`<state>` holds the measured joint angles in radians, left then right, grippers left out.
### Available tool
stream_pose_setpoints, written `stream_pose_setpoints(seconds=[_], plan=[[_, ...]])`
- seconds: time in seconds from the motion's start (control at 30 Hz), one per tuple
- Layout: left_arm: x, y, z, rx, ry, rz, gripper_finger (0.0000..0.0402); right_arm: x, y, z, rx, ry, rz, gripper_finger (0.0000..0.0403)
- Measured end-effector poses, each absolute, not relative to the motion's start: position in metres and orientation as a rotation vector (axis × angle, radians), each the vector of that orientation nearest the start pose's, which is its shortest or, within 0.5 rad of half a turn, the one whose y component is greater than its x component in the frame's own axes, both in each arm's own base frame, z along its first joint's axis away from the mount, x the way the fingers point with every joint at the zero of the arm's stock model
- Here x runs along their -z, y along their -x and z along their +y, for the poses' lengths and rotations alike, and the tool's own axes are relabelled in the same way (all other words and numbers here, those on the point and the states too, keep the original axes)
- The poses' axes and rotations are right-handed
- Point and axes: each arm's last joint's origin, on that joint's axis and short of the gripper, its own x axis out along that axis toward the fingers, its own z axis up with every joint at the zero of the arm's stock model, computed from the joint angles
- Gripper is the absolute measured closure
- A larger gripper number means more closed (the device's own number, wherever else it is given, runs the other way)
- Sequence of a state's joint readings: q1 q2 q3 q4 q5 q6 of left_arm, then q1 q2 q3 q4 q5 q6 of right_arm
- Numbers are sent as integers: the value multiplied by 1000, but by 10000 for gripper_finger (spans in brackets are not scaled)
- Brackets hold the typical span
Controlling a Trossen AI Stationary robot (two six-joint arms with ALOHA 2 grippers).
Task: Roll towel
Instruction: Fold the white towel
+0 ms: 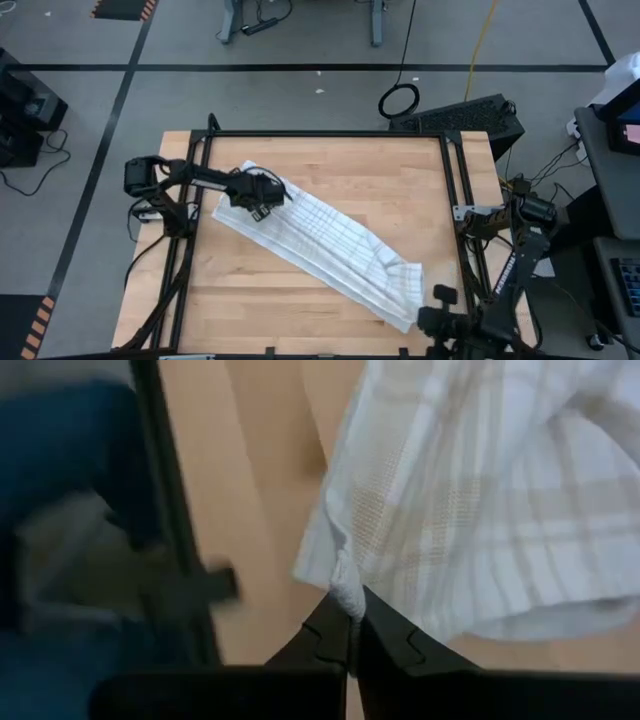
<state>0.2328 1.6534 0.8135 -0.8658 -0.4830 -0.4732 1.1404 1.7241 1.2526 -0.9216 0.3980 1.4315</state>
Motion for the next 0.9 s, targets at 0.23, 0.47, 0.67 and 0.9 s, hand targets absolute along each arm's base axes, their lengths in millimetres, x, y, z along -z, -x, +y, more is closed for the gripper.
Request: stream_pose_setpoints(seconds=[0.23, 0.47, 0.67, 0.9], plan=[[-169, -230, 74, -855, 175, 1565, 220, -213, -177, 288, 162, -385, 1063, 403], [-194, -231, 32, -761, 259, 1377, 220, -206, -186, 289, 157, -432, 1118, 402], [-164, -235, -21, -580, 253, 1260, 220, -208, -185, 297, 110, -488, 1102, 365], [-141, -213, -51, -566, 244, 1292, 220, -209, -175, 309, 57, -678, 1285, 285]])
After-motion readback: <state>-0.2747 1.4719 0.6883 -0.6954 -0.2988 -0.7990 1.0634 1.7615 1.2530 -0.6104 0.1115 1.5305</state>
